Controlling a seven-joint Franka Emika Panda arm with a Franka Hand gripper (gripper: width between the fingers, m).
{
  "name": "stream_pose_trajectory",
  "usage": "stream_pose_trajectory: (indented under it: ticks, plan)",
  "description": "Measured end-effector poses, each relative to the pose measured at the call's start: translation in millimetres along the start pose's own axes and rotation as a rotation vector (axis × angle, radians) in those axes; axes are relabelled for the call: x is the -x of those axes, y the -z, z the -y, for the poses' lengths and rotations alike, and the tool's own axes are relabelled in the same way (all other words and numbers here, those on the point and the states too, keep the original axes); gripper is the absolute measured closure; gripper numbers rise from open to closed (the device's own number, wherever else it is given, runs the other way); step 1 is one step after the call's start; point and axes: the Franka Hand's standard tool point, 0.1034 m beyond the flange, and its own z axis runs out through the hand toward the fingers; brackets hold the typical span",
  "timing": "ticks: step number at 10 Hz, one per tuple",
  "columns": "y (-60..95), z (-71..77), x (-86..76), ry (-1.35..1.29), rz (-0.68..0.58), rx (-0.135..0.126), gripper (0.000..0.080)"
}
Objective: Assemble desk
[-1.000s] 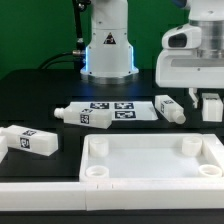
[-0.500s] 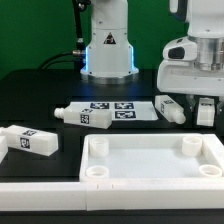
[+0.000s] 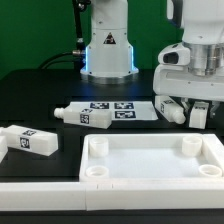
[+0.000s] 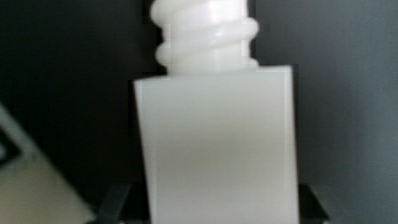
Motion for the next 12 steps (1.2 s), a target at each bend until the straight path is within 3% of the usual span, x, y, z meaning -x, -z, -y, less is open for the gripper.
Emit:
stream_pose_trajectory:
  ticks: [1, 4, 6, 8, 9, 11, 12]
  plan:
    - [0.7, -0.9, -2.8, -0.001, -0.002, -0.001, 0.0515]
    - [2.3, 0.4, -3.4, 0.019, 0.002, 0.0, 0.0189]
    - [22.1, 10.0, -14.0, 0.061, 0.009, -0.022, 0.0158]
    - [45.4, 13.0, -35.1, 0.074, 0.044, -0.031, 0.0152]
    - [49.8, 14.4, -44.2, 0.078, 0.046, -0.028, 0.0151]
    - [47.6, 11.1, -42.9, 0.08, 0.065, -0.02, 0.0151]
    - [56.1, 5.8, -60.5, 0.081, 0.09, -0.023, 0.0151]
